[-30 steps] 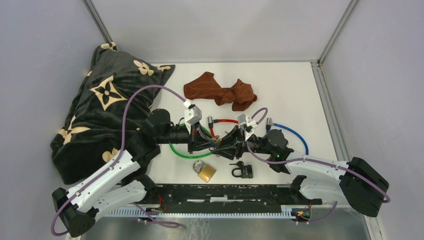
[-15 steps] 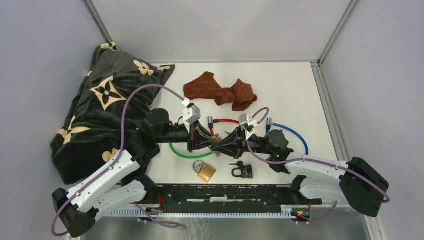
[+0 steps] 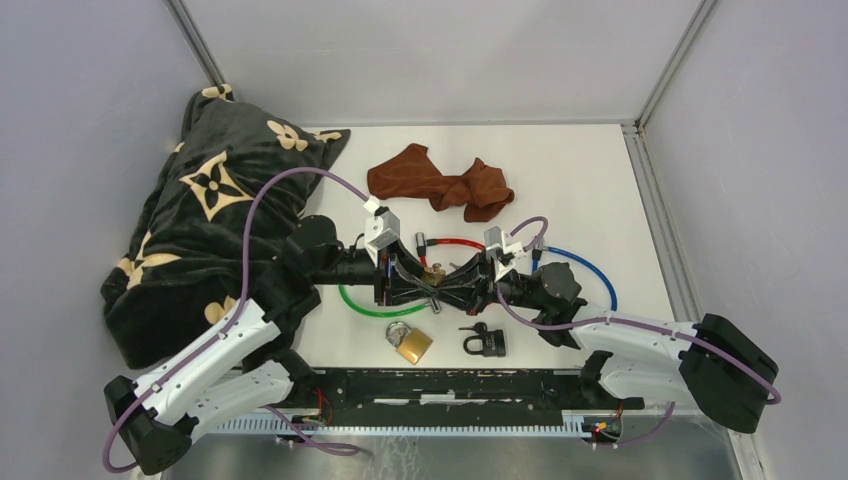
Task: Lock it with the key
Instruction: Lock the lock.
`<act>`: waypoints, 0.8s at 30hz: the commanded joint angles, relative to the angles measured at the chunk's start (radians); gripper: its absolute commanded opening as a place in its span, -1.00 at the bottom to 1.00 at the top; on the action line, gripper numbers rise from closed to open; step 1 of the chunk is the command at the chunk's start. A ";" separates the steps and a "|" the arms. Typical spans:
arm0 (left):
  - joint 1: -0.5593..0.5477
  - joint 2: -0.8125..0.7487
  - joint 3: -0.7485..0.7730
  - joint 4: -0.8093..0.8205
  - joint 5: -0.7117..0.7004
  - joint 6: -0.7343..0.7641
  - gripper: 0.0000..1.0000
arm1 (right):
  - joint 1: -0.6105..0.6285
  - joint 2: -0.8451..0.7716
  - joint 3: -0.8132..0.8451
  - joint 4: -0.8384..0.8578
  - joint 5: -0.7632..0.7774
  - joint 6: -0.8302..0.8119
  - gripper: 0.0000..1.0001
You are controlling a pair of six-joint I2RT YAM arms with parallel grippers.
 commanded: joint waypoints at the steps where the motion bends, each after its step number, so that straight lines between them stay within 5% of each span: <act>1: -0.007 0.002 0.034 -0.025 0.059 0.001 -0.03 | -0.004 -0.035 0.031 0.136 0.041 -0.029 -1.00; 6: 0.003 -0.015 0.063 -0.114 0.043 0.074 0.12 | -0.004 -0.062 0.033 0.106 0.033 -0.061 -1.00; 14: 0.026 -0.028 0.040 -0.140 0.013 0.120 0.02 | -0.004 -0.056 0.061 0.092 -0.006 -0.061 -1.00; 21: 0.026 -0.032 0.023 -0.042 -0.011 0.055 -0.44 | -0.004 -0.054 0.071 0.070 -0.011 -0.062 -1.00; 24: 0.027 -0.036 0.019 -0.034 -0.009 0.040 -0.49 | -0.004 -0.056 0.071 0.061 -0.013 -0.063 -1.00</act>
